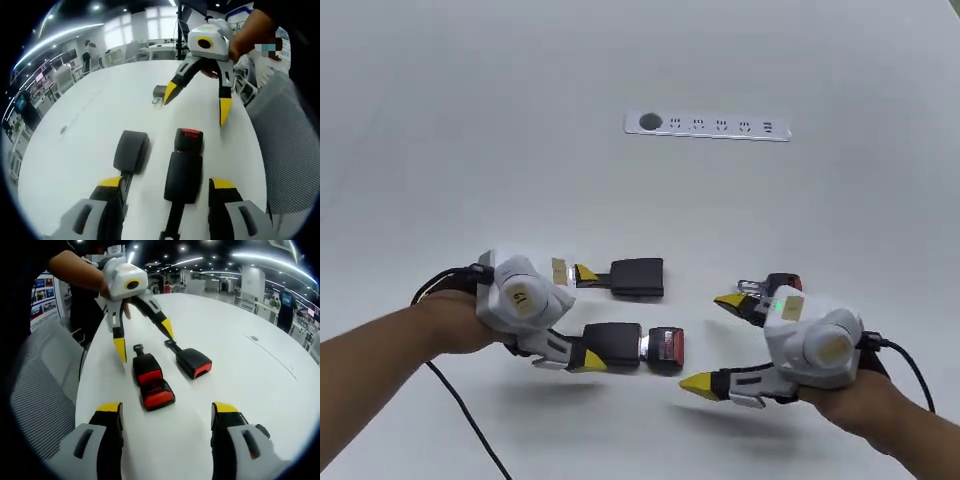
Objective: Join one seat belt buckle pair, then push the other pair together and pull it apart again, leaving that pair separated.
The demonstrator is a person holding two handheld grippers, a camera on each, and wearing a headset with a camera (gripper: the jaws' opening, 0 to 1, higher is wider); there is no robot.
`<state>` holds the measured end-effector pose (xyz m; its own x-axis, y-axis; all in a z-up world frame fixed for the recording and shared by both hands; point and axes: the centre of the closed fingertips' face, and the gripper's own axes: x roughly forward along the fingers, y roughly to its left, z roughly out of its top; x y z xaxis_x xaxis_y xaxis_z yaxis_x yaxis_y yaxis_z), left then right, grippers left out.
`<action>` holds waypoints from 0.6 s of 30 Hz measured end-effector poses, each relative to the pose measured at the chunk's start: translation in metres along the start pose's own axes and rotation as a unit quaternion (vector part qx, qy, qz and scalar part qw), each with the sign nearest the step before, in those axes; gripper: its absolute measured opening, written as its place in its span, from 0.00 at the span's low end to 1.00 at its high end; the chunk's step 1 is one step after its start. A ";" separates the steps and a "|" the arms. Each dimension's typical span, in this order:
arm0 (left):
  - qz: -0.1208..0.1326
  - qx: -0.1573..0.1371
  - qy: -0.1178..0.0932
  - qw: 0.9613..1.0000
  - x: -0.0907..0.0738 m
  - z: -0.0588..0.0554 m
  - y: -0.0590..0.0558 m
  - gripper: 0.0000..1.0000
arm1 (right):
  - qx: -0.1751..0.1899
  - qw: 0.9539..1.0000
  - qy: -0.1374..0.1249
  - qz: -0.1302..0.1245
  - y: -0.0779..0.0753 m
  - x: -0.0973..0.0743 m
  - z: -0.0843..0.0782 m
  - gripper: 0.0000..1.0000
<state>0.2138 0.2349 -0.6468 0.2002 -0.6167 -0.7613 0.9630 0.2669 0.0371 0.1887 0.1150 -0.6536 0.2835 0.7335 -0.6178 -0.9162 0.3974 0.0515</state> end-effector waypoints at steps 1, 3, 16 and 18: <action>0.003 -0.001 0.000 1.000 -0.001 0.001 0.002 0.71 | 0.004 1.000 -0.001 -0.002 -0.001 -0.004 -0.001 0.74; 0.009 -0.012 -0.010 1.000 -0.002 0.002 0.008 0.74 | 0.012 1.000 -0.003 -0.011 -0.005 -0.011 -0.007 0.74; 0.025 -0.017 -0.006 1.000 -0.002 0.016 0.032 0.82 | 0.026 0.998 -0.004 -0.055 -0.067 -0.046 -0.024 0.83; 0.027 -0.017 -0.008 0.999 -0.001 0.020 0.038 0.82 | 0.026 0.998 0.000 -0.059 -0.077 -0.051 -0.028 0.84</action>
<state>0.2538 0.2308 -0.6322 0.2549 -0.6119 -0.7488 0.9442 0.3247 0.0561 0.2369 0.0314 -0.6477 0.3891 0.6795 -0.6220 -0.8605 0.5091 0.0179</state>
